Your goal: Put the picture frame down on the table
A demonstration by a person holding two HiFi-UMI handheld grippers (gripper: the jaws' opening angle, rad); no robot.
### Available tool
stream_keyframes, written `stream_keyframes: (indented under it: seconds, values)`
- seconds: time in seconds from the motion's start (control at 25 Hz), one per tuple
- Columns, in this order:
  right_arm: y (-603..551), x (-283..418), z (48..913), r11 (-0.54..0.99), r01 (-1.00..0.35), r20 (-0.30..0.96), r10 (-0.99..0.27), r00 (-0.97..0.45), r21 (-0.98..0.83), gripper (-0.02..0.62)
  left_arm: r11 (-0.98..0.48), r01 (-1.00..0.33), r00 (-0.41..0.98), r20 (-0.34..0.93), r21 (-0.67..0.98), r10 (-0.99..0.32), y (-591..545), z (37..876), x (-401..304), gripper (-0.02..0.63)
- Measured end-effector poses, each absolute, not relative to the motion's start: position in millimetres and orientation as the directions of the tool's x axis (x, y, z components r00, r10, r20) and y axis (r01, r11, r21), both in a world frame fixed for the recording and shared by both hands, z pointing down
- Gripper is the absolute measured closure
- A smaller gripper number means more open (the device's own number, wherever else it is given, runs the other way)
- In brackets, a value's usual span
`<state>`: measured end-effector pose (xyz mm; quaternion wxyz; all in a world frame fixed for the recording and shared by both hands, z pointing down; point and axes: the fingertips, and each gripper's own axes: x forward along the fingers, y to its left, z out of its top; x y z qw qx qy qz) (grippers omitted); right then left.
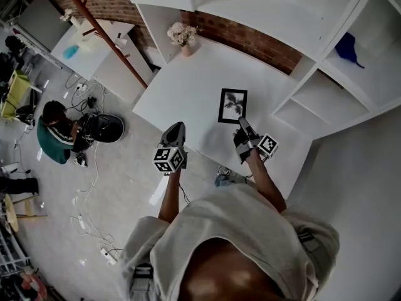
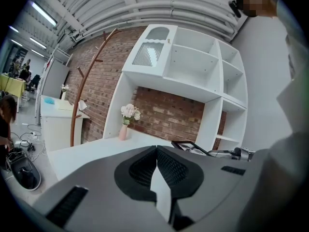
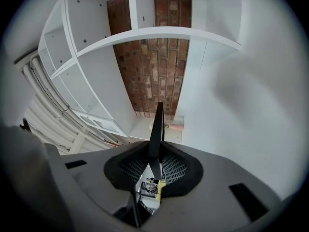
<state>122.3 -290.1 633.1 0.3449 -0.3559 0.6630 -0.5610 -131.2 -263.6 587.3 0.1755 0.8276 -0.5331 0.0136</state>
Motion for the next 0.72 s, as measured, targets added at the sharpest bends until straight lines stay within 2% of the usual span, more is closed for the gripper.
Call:
stream_keyframes:
  seconds: [0.72]
  values:
    - [-350, 122, 662, 0.061, -0.041, -0.028, -0.829, -0.559, -0.997, 0.509, -0.331, -0.908, 0.398, 0.28, 0.256, -0.874, -308, 608, -109, 0.589]
